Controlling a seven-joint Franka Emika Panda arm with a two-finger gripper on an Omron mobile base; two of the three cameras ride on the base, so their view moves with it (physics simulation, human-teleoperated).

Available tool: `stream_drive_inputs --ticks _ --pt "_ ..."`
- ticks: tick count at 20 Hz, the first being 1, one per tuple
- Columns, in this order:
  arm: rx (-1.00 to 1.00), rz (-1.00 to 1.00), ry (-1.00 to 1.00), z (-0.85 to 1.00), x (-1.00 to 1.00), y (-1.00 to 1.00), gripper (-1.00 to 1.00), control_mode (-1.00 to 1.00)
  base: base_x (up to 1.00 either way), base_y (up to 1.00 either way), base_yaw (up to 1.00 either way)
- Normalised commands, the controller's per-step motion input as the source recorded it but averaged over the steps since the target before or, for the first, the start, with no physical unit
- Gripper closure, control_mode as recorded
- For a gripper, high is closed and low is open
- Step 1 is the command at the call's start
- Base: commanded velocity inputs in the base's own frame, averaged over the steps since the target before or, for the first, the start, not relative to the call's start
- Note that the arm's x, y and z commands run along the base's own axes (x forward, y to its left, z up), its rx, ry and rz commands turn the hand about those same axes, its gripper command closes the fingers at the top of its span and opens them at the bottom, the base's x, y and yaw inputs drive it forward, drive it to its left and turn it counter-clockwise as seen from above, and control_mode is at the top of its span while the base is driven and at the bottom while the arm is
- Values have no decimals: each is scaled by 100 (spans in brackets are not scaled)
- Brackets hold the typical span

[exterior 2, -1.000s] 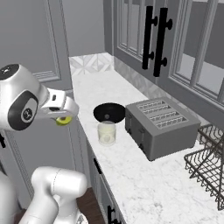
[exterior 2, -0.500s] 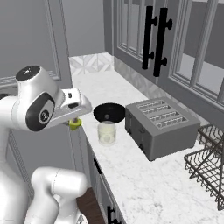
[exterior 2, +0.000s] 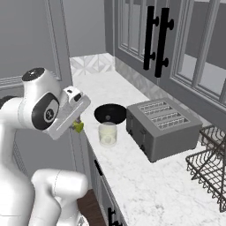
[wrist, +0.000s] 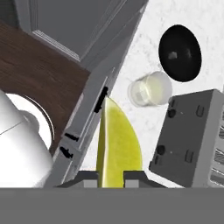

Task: Grab a lemon wedge from the fridge and one ice cube from the ice bowl, and put them in the glass of lemonade.

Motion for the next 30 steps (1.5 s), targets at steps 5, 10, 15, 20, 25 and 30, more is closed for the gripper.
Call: stream_drive_inputs --ticks 5,10,15,20,25,30 --pt "-36 57 34 -14 37 -2 100 -100 0 0 0" --pt "-38 60 17 -45 29 -19 100 -100 0 0 0" --pt "-32 61 1 -50 34 -17 100 -100 0 0 0" --pt "-31 57 -1 -42 39 -6 100 -100 0 0 0" --pt "-21 48 9 -4 63 -1 100 -100 0 0 0" --pt "-12 19 8 -9 78 0 100 -100 0 0 0"
